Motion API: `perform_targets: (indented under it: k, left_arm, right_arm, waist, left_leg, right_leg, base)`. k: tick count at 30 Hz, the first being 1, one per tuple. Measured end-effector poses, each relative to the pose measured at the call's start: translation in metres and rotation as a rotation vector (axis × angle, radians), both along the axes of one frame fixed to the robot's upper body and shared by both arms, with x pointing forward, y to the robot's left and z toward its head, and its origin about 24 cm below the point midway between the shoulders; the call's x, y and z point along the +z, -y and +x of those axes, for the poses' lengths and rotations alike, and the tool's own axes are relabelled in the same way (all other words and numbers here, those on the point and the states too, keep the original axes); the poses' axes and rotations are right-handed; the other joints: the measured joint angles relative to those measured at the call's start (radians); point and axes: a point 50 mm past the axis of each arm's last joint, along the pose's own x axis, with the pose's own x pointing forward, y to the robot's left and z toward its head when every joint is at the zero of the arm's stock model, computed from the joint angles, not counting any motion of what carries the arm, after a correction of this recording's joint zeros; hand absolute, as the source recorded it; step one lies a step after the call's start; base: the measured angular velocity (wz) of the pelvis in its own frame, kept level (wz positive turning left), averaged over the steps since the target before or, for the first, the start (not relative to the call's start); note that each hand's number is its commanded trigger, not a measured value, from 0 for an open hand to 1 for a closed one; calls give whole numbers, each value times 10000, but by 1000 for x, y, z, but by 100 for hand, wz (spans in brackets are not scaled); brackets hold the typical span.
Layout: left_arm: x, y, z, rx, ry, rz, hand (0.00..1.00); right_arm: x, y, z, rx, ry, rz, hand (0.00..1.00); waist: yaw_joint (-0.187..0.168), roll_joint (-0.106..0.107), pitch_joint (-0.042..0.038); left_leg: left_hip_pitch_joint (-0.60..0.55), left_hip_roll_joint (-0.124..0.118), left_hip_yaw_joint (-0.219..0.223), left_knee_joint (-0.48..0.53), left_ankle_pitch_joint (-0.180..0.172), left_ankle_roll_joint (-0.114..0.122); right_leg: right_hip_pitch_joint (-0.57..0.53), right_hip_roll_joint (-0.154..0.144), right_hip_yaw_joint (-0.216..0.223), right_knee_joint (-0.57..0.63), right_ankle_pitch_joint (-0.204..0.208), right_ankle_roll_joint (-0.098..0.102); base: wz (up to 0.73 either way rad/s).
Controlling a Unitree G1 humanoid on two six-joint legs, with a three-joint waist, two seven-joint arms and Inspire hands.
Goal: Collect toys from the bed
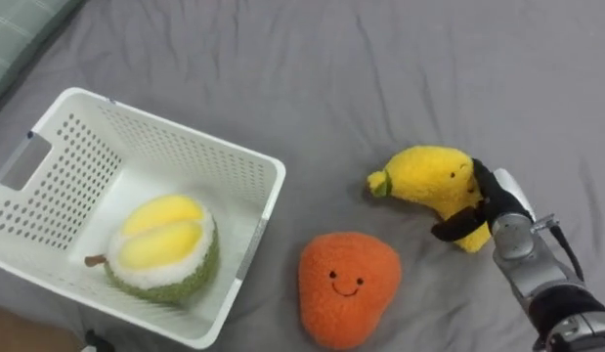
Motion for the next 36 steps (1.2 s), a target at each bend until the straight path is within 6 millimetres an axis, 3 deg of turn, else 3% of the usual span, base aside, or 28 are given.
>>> perform_targets:
  k: [1, 3, 4, 13, 18, 23, 28, 36]
  left_arm:
    - [0, 1, 0, -59, 3, -8, 0]
    - [0, 1, 1, -86, 43, -23, 0]
    - [0, 1, 1, -92, 108, -41, 0]
    - [2, -2, 2, -236, 249, -65, 0]
    - [3, -3, 5, -275, 390, -53, 0]
    - [3, 1, 9, -573, 441, -113, 0]
    - [3, 1, 8, -510, 418, -155, 0]
    - [0, 0, -3, -433, 155, -157, 0]
  right_arm:
    - [0, 1, -1, -61, 38, -22, 8]
    - [-2, 2, -3, -167, 45, -59, 93]
    - [-2, 3, -3, -262, 113, -137, 100]
    - [2, 24, -12, -1039, 773, -1176, 100]
    - [-4, 28, -21, -1204, 598, -1197, 100]
    - [-6, 32, -24, -1173, 460, -1170, 100]
    - [-4, 35, -24, -1052, 425, -1139, 100]
    - [-9, 36, -30, -1183, 166, -844, 100]
  waist:
    - [12, -1, 2]
    - [47, -6, 4]
    - [55, -2, 8]
    - [138, 171, 123]
    - [134, 240, 101]
    - [-139, 316, 61]
    - [-243, 498, -47]
    - [-337, 507, -57]
  left_leg:
    - [-13, -2, -9, -4, 0, 0]
    - [-16, -2, -23, -10, 0, 0]
    - [-29, -3, -51, -10, 0, 0]
    - [-213, -28, -219, 101, 0, 0]
    - [-435, -40, -246, 255, 0, -1]
    - [-533, -74, -387, 374, 0, -1]
    - [-499, -99, -283, 377, 14, 22]
    - [79, -62, -85, 230, 18, 25]
  right_leg:
    - [-5, 0, -16, -10, 0, 0]
    - [-2, -1, -69, -9, 0, 0]
    - [1, -2, -129, -8, 0, 0]
    - [-30, -34, -493, 3, 0, 0]
    - [-162, -45, -514, 31, 0, 0]
    - [-150, -58, -540, 34, 0, 0]
    - [-147, -124, -488, 37, 0, 1]
    - [255, -130, -262, 60, -3, 5]
  base:
    - [4]
    - [2]
    - [6]
    - [9]
    - [3]
    - [10]
    - [-4]
    - [-7]
